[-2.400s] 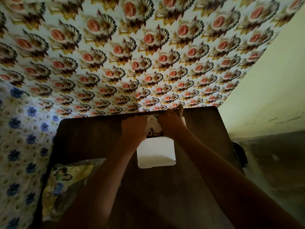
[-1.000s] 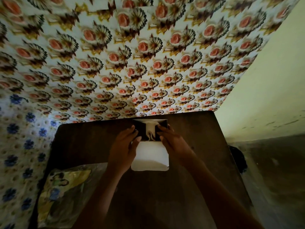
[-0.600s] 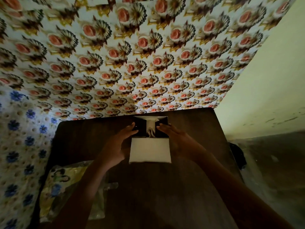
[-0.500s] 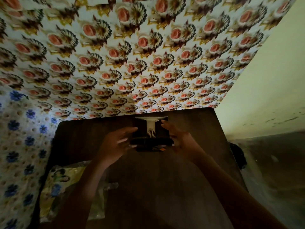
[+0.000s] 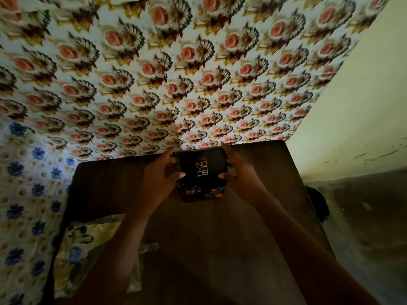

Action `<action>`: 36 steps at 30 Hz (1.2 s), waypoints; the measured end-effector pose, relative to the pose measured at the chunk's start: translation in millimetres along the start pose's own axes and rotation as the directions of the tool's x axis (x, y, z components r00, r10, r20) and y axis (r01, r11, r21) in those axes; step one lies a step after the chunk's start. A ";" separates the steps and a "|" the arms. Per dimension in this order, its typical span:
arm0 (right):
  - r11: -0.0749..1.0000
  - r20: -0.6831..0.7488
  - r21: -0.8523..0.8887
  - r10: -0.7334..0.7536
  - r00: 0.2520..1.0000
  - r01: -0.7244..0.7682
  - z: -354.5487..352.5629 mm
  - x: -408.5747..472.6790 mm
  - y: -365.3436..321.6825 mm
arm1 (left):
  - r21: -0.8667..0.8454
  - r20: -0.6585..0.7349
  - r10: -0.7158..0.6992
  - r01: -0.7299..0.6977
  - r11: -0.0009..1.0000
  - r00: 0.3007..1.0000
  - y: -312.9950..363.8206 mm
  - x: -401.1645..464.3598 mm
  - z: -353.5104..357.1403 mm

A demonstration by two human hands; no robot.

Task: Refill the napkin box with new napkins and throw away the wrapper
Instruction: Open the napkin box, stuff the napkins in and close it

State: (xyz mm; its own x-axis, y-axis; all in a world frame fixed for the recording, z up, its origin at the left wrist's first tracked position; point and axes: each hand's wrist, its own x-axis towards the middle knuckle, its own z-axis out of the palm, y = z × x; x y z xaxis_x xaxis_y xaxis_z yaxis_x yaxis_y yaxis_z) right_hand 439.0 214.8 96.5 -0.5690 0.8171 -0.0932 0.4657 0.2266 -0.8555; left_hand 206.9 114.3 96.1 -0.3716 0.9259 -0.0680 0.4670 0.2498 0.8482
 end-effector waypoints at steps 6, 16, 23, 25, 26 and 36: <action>0.996 0.034 -0.080 0.041 0.999 -0.038 -5.7 15.4 1.5 | 0.076 0.005 -0.024 0.023 0.997 1.000 6.3 8.2 -1.3; 0.986 0.111 -0.104 0.140 0.984 -0.129 -12.5 27.9 -5.3 | -0.008 0.147 -0.222 0.226 0.974 0.964 -3.4 28.3 1.2; 0.979 0.148 -0.083 0.199 0.969 -0.189 -5.8 29.1 0.7 | -0.040 0.072 -0.225 0.228 0.973 0.972 -1.6 20.7 5.3; 0.982 0.154 -0.092 0.178 0.972 -0.166 -4.5 26.8 3.3 | -0.116 0.093 -0.235 0.245 0.963 0.967 -2.7 17.3 4.2; 0.983 0.148 -0.091 0.172 0.974 -0.159 -4.4 24.1 4.9 | -0.164 0.100 -0.236 0.250 0.954 0.967 -2.4 14.5 4.4; 0.964 -0.232 -0.067 0.234 0.944 -0.256 -21.4 -17.1 74.4 | -0.085 0.103 -0.238 0.247 0.965 0.966 16.1 -6.0 73.0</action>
State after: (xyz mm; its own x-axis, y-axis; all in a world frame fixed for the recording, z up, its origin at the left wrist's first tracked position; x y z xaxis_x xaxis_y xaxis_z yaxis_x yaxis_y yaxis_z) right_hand 497.9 229.0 45.3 -0.2709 0.9475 -0.1701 0.6398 0.0452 -0.7672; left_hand 275.2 133.4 71.8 -0.3872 0.8641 -0.3216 0.2907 0.4454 0.8468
